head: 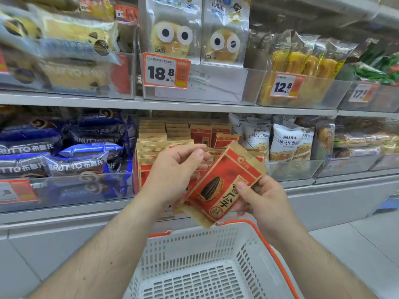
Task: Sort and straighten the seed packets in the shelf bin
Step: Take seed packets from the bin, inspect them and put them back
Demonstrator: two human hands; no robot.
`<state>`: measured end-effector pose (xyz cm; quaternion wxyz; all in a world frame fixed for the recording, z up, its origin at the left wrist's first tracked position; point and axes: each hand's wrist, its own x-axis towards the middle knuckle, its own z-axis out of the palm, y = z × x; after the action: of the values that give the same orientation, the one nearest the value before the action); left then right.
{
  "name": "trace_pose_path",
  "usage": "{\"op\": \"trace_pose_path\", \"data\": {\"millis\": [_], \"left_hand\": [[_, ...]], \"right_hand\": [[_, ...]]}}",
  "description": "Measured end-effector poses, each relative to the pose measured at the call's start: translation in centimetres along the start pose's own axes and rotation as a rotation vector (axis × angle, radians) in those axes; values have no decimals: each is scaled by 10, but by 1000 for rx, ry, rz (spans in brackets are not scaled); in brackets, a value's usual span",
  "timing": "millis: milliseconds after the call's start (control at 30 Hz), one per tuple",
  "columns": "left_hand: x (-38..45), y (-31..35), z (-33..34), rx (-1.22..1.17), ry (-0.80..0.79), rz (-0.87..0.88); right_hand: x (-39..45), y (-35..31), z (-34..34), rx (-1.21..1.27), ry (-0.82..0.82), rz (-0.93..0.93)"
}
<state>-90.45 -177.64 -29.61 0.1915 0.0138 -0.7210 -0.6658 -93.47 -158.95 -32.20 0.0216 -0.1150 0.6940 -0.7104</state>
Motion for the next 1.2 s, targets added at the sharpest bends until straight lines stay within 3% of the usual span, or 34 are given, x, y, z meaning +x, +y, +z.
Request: {"op": "trace_pose_path", "data": {"millis": [100,200,367,567,933,1200], "left_hand": [[10,10,-17,90,185,149],[20,14,-27,389,256,248],[36,15,-27,719,138,112],[38,8,-25,882,19,19],[51,3,-28,1116,-168,-45],[62,0,-24,1076,-127,-92]], "right_hand": [[11,-25,0,133,88,-112],[32,-51,-1,117,106,-192],[79,-73,4,-51,109,-198],[137,-67,15,-348,42,-147],[201,-41,37,-753,-116,-23],[228,-26,54,-840,-243,157]]}}
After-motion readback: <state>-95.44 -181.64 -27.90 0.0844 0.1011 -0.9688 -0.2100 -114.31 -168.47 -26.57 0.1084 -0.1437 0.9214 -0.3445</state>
